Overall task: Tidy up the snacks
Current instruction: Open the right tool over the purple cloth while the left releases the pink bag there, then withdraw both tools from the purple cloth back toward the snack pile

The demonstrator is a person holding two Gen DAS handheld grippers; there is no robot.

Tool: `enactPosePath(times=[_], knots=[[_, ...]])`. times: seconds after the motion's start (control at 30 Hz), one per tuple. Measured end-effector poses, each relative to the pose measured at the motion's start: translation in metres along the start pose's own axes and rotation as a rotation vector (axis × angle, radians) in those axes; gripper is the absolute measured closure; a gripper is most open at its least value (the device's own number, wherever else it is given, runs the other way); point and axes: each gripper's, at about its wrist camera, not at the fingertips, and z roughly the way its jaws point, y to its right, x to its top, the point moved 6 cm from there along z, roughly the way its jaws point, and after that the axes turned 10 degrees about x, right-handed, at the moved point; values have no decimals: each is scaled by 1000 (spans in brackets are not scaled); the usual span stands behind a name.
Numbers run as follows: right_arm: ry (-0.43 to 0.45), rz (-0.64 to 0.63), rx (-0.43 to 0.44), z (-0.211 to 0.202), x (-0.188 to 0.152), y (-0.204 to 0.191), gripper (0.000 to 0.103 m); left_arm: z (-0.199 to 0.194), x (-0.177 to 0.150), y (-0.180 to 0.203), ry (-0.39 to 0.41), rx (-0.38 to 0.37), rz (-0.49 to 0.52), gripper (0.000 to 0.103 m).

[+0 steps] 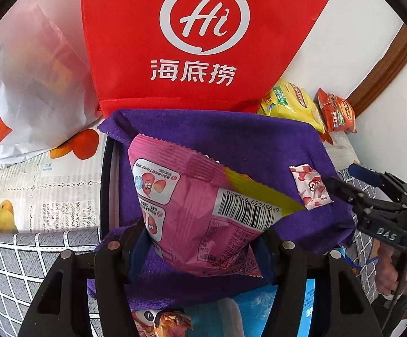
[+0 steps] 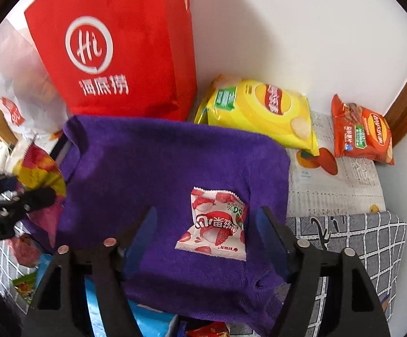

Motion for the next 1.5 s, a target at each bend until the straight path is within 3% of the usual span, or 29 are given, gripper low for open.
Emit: enactPosePath(times=[0.1,0.2,0.47,0.73,0.9,1.07,1.23,1.3,1.5], knots=[[33,22,15,-12,4,-2,28,-4,1,1,3,-24,-1,40],[49,22,11,-18,7,-5,28,-8,3,1,9,-42,-17,28],[104,-2,-10,-38,12,-14,25,-31,8,1,47,-46,-51,27],[259,-5,-12,-81,8,-33,23,-87,-6,8,160,-87,7,29],[316,-56,-31,-115,-15,-50,23,-125,-28,2,234,-107,18,29],[356,-61,-65,-149,-51,-58,23,-148,-58,-1,249,-118,23,29],[364,-42,56,-169,-90,-61,23,-166,-89,-7,266,-78,22,28],[344,-14,66,-170,-107,-56,23,-171,-100,-7,261,-91,33,28],[252,94,-32,-151,-152,-24,23,-169,-128,-9,216,-120,15,28]])
